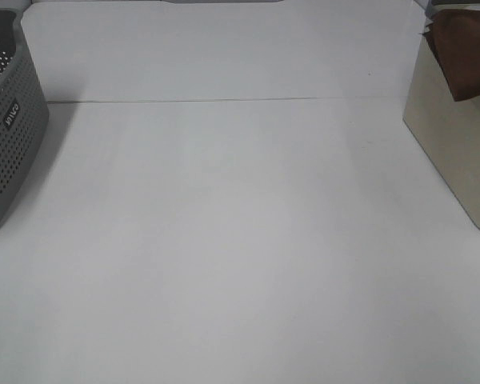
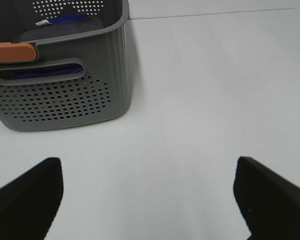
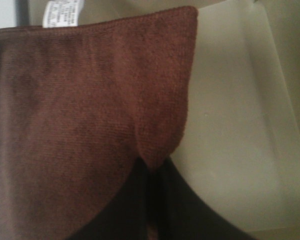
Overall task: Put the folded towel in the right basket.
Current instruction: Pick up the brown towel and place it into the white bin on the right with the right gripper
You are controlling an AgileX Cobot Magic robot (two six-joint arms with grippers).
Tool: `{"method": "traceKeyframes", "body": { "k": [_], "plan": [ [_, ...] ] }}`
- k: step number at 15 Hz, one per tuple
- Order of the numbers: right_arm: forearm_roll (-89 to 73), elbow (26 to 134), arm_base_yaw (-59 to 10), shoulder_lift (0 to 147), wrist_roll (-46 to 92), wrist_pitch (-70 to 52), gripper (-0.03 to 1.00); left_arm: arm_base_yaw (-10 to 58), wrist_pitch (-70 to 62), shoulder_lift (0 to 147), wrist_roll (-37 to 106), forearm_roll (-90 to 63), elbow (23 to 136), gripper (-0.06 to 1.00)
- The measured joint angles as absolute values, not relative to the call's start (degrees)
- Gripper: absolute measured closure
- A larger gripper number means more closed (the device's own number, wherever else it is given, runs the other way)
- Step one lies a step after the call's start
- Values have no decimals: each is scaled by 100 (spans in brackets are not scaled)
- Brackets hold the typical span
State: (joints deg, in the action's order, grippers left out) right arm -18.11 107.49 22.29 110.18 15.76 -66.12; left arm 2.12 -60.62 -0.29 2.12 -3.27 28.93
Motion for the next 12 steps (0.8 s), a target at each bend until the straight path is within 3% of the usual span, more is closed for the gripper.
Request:
{"method": "traceKeyframes", "body": {
  "k": [12],
  "plan": [
    [-1278, 10749, 2280, 11585, 1461, -5741, 93, 212, -6062, -29, 212, -327, 2893, 7]
  ]
}}
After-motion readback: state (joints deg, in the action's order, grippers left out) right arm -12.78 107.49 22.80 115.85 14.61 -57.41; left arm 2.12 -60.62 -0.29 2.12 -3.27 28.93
